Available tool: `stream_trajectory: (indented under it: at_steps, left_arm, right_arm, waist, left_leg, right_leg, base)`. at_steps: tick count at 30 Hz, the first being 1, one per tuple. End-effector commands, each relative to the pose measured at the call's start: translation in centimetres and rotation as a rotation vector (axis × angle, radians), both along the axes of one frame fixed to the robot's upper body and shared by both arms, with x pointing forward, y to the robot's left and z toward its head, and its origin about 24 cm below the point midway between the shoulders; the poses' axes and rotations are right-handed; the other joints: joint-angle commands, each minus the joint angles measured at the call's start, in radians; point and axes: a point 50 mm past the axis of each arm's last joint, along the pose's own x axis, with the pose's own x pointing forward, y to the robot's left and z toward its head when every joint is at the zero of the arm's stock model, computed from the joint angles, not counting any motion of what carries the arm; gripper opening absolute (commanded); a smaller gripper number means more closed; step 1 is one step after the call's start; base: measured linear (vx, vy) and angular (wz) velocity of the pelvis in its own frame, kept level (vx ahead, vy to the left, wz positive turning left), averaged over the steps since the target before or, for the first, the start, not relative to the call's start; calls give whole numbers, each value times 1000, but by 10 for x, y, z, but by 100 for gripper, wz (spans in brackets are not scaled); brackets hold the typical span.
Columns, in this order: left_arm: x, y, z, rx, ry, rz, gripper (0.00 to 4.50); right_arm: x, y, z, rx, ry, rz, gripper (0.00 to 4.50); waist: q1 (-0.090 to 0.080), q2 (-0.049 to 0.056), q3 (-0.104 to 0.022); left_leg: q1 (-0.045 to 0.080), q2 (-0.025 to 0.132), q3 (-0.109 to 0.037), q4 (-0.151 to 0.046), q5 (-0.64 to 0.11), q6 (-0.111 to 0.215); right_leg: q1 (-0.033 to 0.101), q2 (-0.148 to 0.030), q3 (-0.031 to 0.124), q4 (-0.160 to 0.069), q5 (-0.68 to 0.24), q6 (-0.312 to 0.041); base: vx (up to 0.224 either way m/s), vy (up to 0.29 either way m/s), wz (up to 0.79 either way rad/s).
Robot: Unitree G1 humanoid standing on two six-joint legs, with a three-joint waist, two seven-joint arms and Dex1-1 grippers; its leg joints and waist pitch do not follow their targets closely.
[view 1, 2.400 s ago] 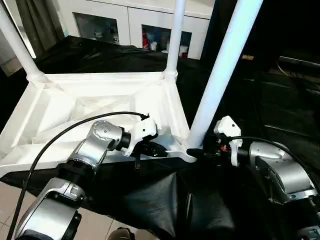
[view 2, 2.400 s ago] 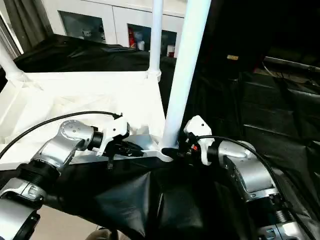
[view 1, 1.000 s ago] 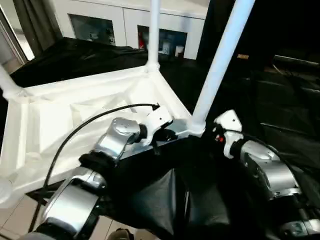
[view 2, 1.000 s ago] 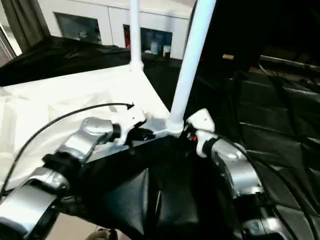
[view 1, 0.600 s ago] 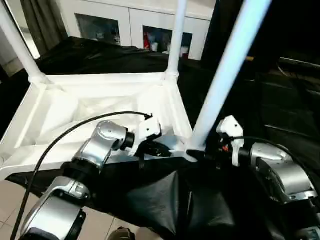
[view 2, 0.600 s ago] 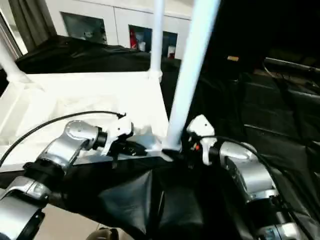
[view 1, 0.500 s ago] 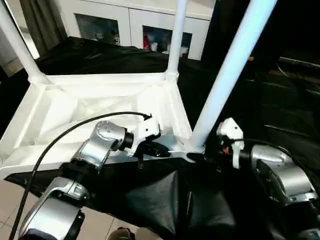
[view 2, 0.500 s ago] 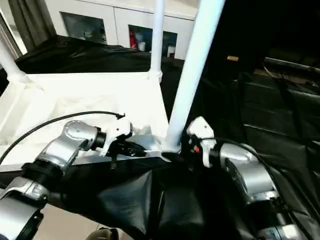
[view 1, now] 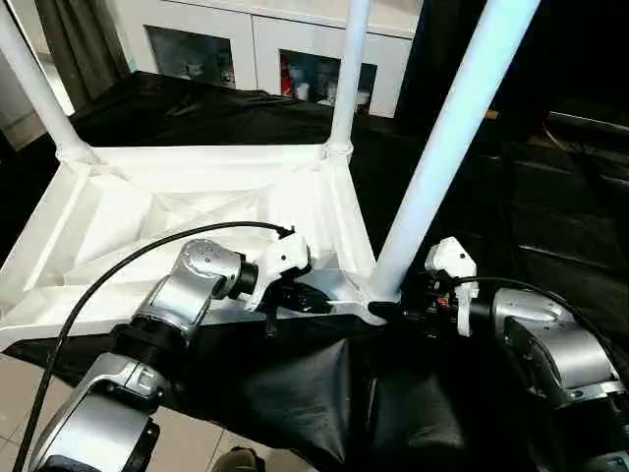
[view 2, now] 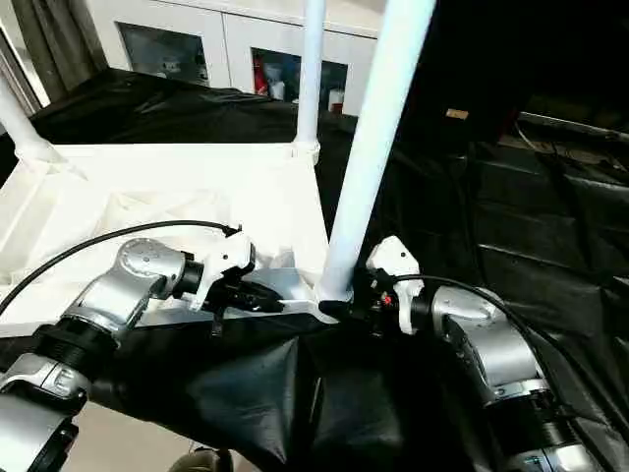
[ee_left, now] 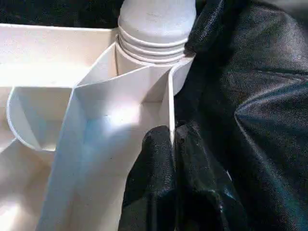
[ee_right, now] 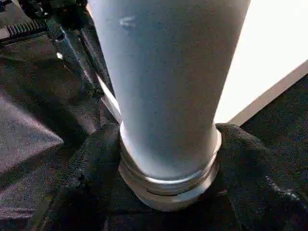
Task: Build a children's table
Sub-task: Rotate leg to tighten
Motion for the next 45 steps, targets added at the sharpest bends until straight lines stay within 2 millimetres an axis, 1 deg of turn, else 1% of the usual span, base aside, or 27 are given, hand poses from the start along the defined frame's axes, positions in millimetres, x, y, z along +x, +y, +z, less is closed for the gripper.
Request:
stream_trajectory:
  at_steps: [1, 5, 8, 12, 13, 14, 15, 16, 17, 18, 20, 22, 23, 24, 26, 27, 28, 29, 32, 33, 35, 36, 39, 40, 41, 43, 45]
  left_arm:
    - [-3, -6, 4, -41, 3, -35, 0]
    - [-3, -6, 4, -38, 6, -37, 0]
    - [-3, -6, 4, -37, 6, -36, 0]
    - [1, -6, 1, -19, -20, 22, 0]
    - [6, -7, 0, -6, -38, 78, 0]
    - [11, -10, -2, 6, -57, 134, 0]
    - [11, -10, -2, 6, -57, 134, 0]
    - [15, -12, -3, 15, -71, 181, 0]
    - [22, -17, -4, 24, -92, 263, 0]
    - [25, -21, -4, 24, -104, 302, 0]
    - [32, -33, -3, 21, -126, 387, 0]
    - [33, -38, -2, 20, -130, 407, 0]
    - [34, -57, -2, 8, -133, 434, 0]
    - [34, -65, -2, 8, -139, 442, 0]
    - [33, -70, -2, 9, -144, 445, 0]
    - [34, -73, -3, 11, -148, 449, 0]
    - [33, -78, -3, 7, -155, 440, 0]
    - [31, -84, -3, 1, -156, 423, 0]
    - [30, -85, -3, -1, -164, 407, 0]
    - [30, -84, -4, -2, -164, 405, 0]
    - [30, -80, -4, -9, -162, 395, 0]
    - [30, -77, -4, -10, -161, 390, 0]
    - [31, -73, -3, -12, -163, 381, 0]
    - [31, -69, -3, -21, -155, 363, 0]
    - [30, -64, -3, -28, -145, 343, 0]
    - [28, -60, -3, -32, -136, 315, 0]
    - [27, -57, -4, -30, -128, 304, 0]
  right_arm:
    - [0, 4, 5, 11, -24, 25, 280]
    - [-1, 5, 4, 9, -22, 32, 275]
    - [-3, 5, 3, 6, -20, 36, 274]
    - [1, 5, -2, 0, -28, -31, 274]
    - [7, 5, -7, -25, -45, -121, 273]
    - [13, 4, -12, -39, -53, -214, 273]
    - [13, 4, -12, -39, -53, -214, 273]
    - [17, 3, -16, -46, -56, -289, 273]
    - [25, 4, -20, -31, -56, -430, 272]
    - [29, 4, -22, -13, -51, -513, 272]
    - [37, 7, -26, 23, -24, -703, 272]
    - [39, 9, -27, 31, -14, -751, 272]
    - [44, 23, -27, 65, -6, -820, 272]
    - [46, 31, -25, 70, -20, -827, 272]
    - [47, 37, -24, 70, -33, -831, 272]
    - [48, 41, -24, 67, -42, -835, 272]
    - [50, 47, -22, 69, -60, -825, 272]
    - [51, 54, -19, 71, -88, -821, 272]
    - [52, 57, -17, 98, -87, -816, 272]
    - [52, 56, -16, 108, -88, -820, 307]
    - [51, 51, -12, 116, -122, -809, 307]
    - [51, 48, -10, 117, -141, -798, 344]
    - [52, 43, -7, 105, -163, -770, 354]
    - [52, 36, -5, 77, -187, -737, 377]
    - [51, 28, -3, 40, -197, -693, 377]
    - [50, 25, -2, 13, -201, -643, 390]
    - [49, 22, -1, -8, -208, -612, 414]
  waist:
    - [-1, -10, -61]
    - [0, -7, -62]
    - [0, -9, -62]
    - [-1, -9, -62]
    - [-1, -8, -61]
    - [-4, -11, -60]
    - [-6, -10, -58]
    - [-7, -10, -58]
    - [-12, -12, -57]
    - [-13, -10, -55]
    - [-18, -9, -57]
    - [-17, -10, -58]
    - [-19, -3, -59]
    - [-20, -4, -60]
    - [-17, -7, -63]
    - [-17, -2, -63]
    - [-15, -1, -67]
    - [-14, -3, -65]
    - [-12, -2, -64]
    - [-12, -2, -64]
    - [-12, -3, -61]
    - [-11, -3, -62]
    - [-12, -5, -61]
    - [-12, -6, -61]
    - [-11, -6, -61]
    - [-10, -6, -61]
    - [-9, -6, -59]
  left_leg:
    - [23, 38, -8, -57, -246, 57]
    - [24, 38, -8, -56, -246, 57]
    - [24, 37, -7, -55, -243, 58]
    - [23, 37, -7, -55, -239, 58]
    - [24, 37, -7, -56, -246, 55]
    - [23, 36, -7, -57, -253, 47]
    - [24, 35, -7, -58, -265, 39]
    - [25, 34, -8, -59, -278, 31]
    - [25, 32, -9, -61, -298, 13]
    - [30, 33, -10, -62, -315, 4]
    - [30, 32, -14, -64, -335, -13]
    - [30, 32, -14, -65, -334, -13]
    - [29, 34, -13, -66, -328, -11]
    - [30, 33, -12, -65, -330, -14]
    - [27, 31, -12, -64, -302, -8]
    - [26, 30, -10, -61, -285, 1]
    - [24, 28, -10, -59, -264, 9]
    - [22, 27, -9, -59, -251, 15]
    - [22, 28, -10, -60, -251, 26]
    - [23, 29, -10, -60, -256, 27]
    - [25, 30, -10, -63, -286, 24]
    - [25, 30, -10, -63, -289, 22]
    - [21, 29, -10, -63, -280, 26]
    - [21, 29, -10, -62, -275, 29]
    - [20, 29, -10, -61, -258, 34]
    - [20, 29, -8, -59, -248, 44]
    - [20, 30, -8, -60, -252, 47]
  right_leg:
    - [41, -56, 41, -78, -195, -223]
    - [41, -56, 41, -77, -182, -230]
    - [42, -55, 41, -76, -178, -231]
    - [41, -55, 41, -75, -174, -232]
    - [40, -55, 41, -77, -186, -230]
    - [38, -56, 41, -79, -202, -227]
    - [36, -56, 40, -82, -228, -222]
    - [36, -57, 40, -84, -254, -216]
    - [33, -57, 40, -88, -303, -199]
    - [30, -58, 40, -91, -331, -193]
    - [29, -60, 40, -96, -368, -180]
    - [31, -59, 40, -97, -359, -174]
    - [28, -56, 43, -95, -319, -175]
    - [27, -55, 43, -94, -309, -178]
    - [34, -56, 41, -91, -265, -178]
    - [34, -54, 43, -89, -225, -180]
    - [37, -53, 42, -85, -185, -184]
    - [38, -51, 41, -84, -163, -186]
    - [42, -51, 40, -83, -156, -191]
    - [41, -51, 40, -84, -161, -191]
    - [40, -53, 40, -88, -207, -185]
    - [40, -54, 41, -89, -215, -182]
    - [42, -54, 40, -89, -217, -176]
    - [42, -54, 41, -88, -211, -176]
    - [43, -52, 40, -87, -193, -177]
    - [44, -53, 41, -86, -181, -181]
    - [43, -54, 40, -87, -196, -186]
  base:
    - [0, 0, 0]
    - [0, 0, 0]
    - [0, 0, 0]
    - [0, 0, 0]
    - [0, 0, 0]
    - [0, 0, 0]
    - [0, 0, 0]
    - [0, 0, 0]
    - [0, 0, 0]
    - [0, 0, 0]
    - [0, 0, 0]
    - [0, 0, 0]
    - [0, 0, 0]
    - [0, 0, 0]
    - [0, 0, 0]
    - [0, 0, 0]
    - [0, 0, 0]
    - [0, 0, 0]
    - [0, 0, 0]
    - [0, 0, 0]
    - [0, 0, 0]
    - [0, 0, 0]
    - [0, 0, 0]
    - [0, 0, 0]
    - [0, 0, 0]
    - [0, 0, 0]
    - [0, 0, 0]
